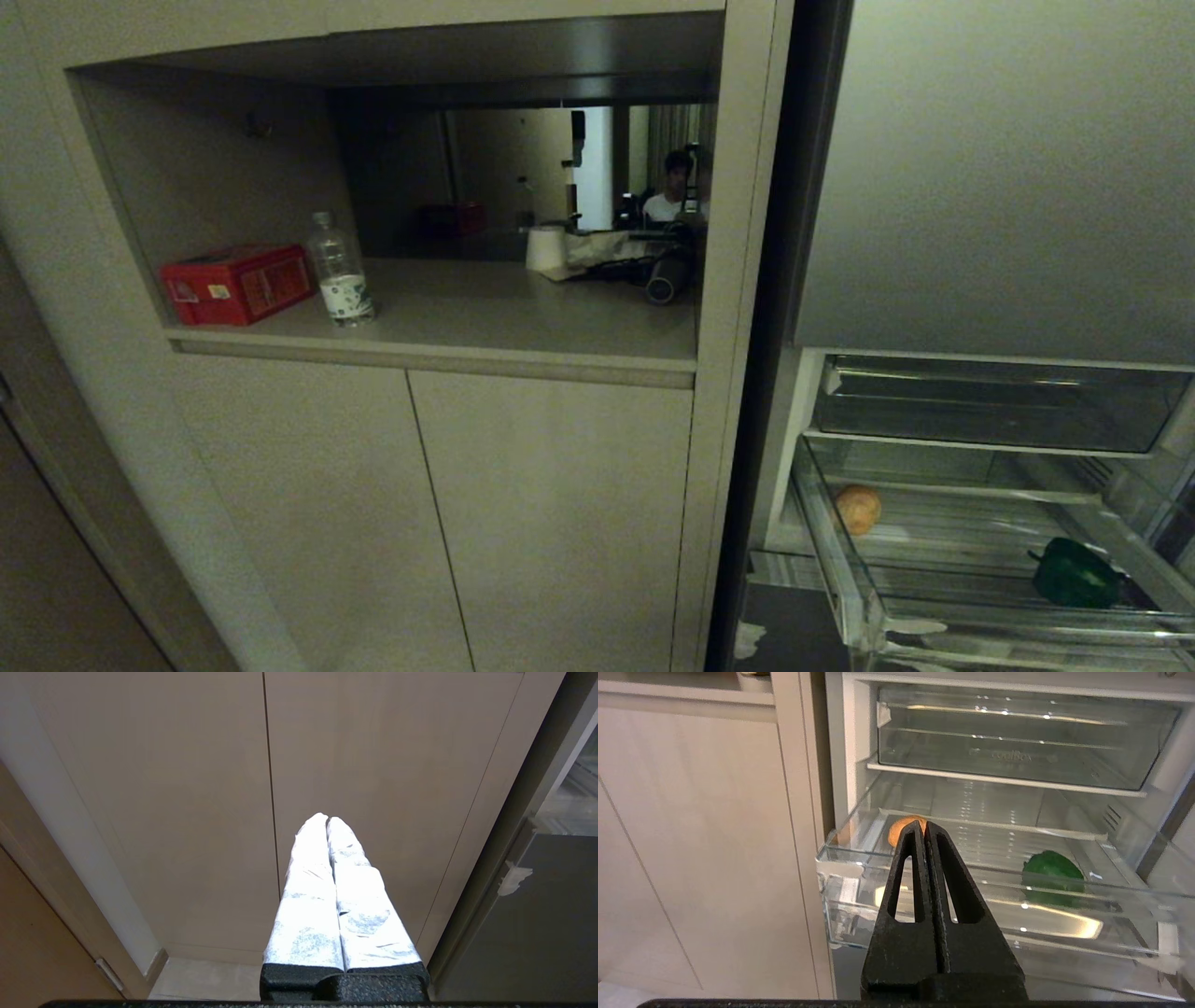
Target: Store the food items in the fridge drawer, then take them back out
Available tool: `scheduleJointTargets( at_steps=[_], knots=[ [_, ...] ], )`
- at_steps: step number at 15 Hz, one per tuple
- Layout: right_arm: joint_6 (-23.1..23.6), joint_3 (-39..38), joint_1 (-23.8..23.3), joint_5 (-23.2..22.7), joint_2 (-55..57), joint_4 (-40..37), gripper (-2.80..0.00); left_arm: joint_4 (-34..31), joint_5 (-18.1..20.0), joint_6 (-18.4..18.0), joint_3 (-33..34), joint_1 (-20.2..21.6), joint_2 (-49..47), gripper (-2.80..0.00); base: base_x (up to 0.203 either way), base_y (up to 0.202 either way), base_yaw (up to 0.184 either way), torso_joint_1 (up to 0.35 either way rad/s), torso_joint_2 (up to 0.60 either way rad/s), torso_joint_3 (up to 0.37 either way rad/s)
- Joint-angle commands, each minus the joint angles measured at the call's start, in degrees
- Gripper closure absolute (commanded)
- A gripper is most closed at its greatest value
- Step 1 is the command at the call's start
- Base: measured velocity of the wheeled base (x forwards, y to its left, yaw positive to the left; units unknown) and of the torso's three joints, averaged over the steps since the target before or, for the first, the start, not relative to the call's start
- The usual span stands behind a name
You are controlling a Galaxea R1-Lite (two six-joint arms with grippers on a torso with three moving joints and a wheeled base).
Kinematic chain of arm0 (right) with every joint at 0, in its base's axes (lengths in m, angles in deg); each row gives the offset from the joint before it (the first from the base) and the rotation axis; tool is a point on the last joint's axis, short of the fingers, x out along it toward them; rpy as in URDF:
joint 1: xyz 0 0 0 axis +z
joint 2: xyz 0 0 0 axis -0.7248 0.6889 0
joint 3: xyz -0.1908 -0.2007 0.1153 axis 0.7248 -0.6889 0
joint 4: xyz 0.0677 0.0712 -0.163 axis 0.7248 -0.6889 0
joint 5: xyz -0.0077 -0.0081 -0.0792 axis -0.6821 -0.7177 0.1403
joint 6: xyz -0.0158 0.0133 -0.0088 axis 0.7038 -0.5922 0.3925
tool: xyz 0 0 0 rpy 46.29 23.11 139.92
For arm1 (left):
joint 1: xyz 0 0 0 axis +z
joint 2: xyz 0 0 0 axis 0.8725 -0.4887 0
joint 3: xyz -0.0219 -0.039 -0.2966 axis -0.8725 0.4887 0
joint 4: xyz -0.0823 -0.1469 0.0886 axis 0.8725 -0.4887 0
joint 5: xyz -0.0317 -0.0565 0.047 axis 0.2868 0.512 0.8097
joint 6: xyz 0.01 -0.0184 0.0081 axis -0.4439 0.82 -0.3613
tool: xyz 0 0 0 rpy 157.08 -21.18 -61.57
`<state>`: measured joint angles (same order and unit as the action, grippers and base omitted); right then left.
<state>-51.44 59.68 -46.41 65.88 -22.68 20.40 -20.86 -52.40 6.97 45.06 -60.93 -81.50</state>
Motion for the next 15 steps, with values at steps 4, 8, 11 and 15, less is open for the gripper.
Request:
scheduleJointTargets(
  at_steps=[4,8,11,15],
  knots=[
    [-0.78,-1.76,0.04,0.16,-0.01,0.04,0.0,-0.04,-0.04,0.02,-0.07,0.01,-0.01,0.0,0.0,0.0,0.0,0.073,-0.16,-0.07],
    [-0.87,-1.76,0.04,0.68,-0.01,0.04,0.0,-0.04,-0.04,0.02,0.02,0.01,-0.01,0.0,0.0,0.0,0.0,0.0,0.0,0.0],
    [-1.05,-1.76,0.04,0.77,-0.01,0.04,0.0,-0.04,-0.04,0.02,0.01,0.01,-0.01,0.0,0.0,0.0,0.0,0.0,0.0,0.0],
    [-1.05,-1.76,0.04,0.86,-0.01,0.13,0.0,-0.04,-0.03,0.02,0.01,0.01,-0.01,0.0,0.0,0.0,0.0,0.0,0.0,0.0]
  ],
)
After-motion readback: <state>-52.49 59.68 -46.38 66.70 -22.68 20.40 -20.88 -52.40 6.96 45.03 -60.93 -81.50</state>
